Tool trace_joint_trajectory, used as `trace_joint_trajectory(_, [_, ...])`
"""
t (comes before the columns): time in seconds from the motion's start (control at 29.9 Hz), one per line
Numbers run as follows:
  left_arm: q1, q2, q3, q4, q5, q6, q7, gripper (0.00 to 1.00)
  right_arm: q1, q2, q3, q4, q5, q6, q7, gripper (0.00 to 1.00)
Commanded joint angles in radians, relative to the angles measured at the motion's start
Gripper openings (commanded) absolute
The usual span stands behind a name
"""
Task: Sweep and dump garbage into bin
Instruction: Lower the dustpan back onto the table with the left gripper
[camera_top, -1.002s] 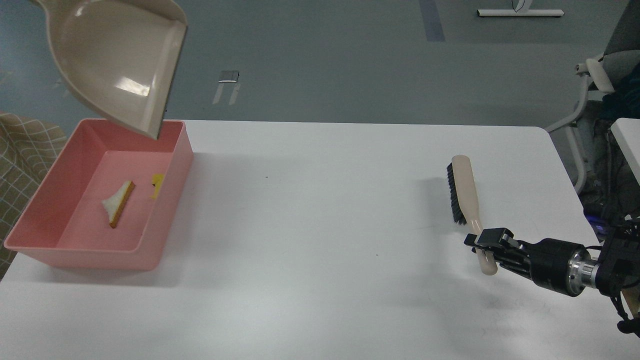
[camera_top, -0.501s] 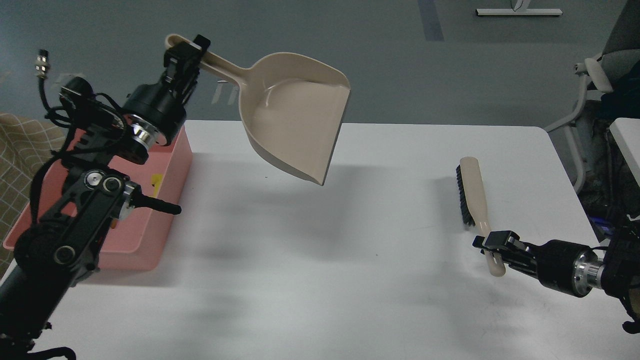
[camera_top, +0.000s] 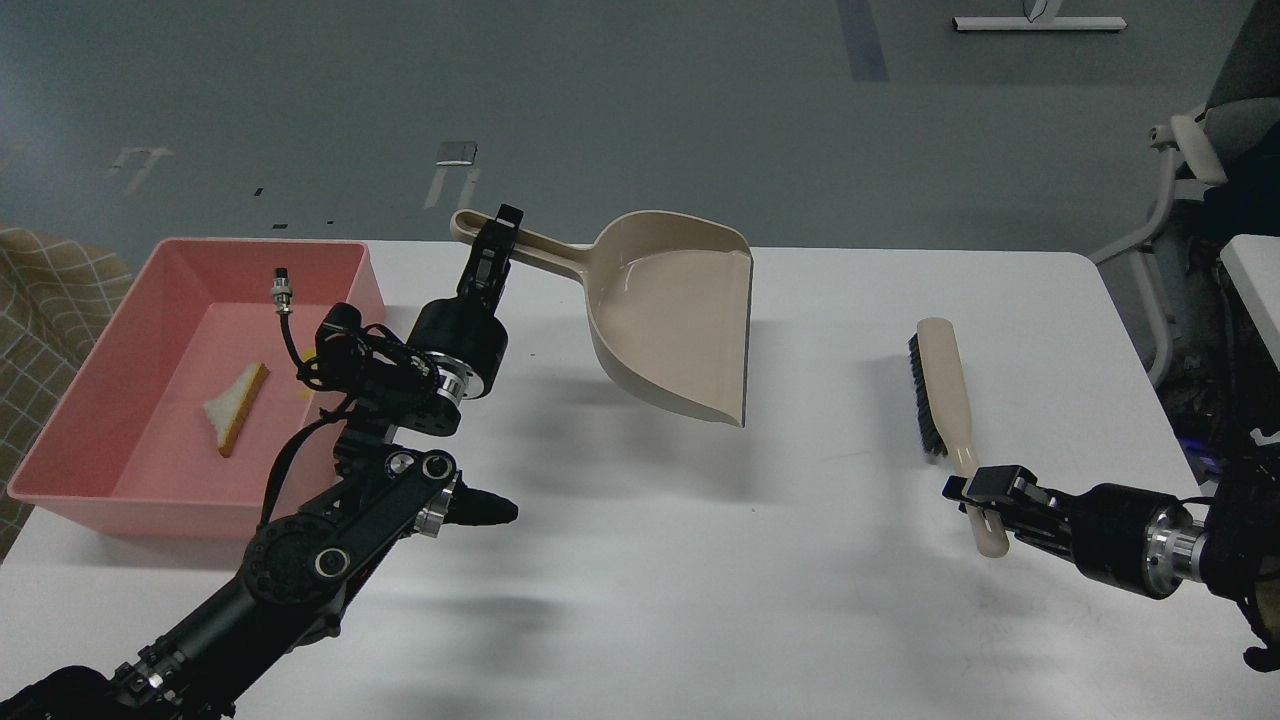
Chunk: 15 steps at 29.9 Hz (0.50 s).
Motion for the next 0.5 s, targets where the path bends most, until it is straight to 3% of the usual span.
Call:
trace_joint_trajectory(0.0, [0.001, -0.009, 0.061, 0.051, 0.003, 0.041, -0.025, 0.00, 0.001, 0.000, -0.001, 0.001, 0.000, 0.000, 0.000, 0.00])
trace_joint_trajectory(0.47, [0.042, -0.035, 0.083, 0.114, -0.004, 0.041, -0.037, 0.00, -0.001, 0.005, 0.000, 0.004, 0.003, 0.000, 0.000, 0.00])
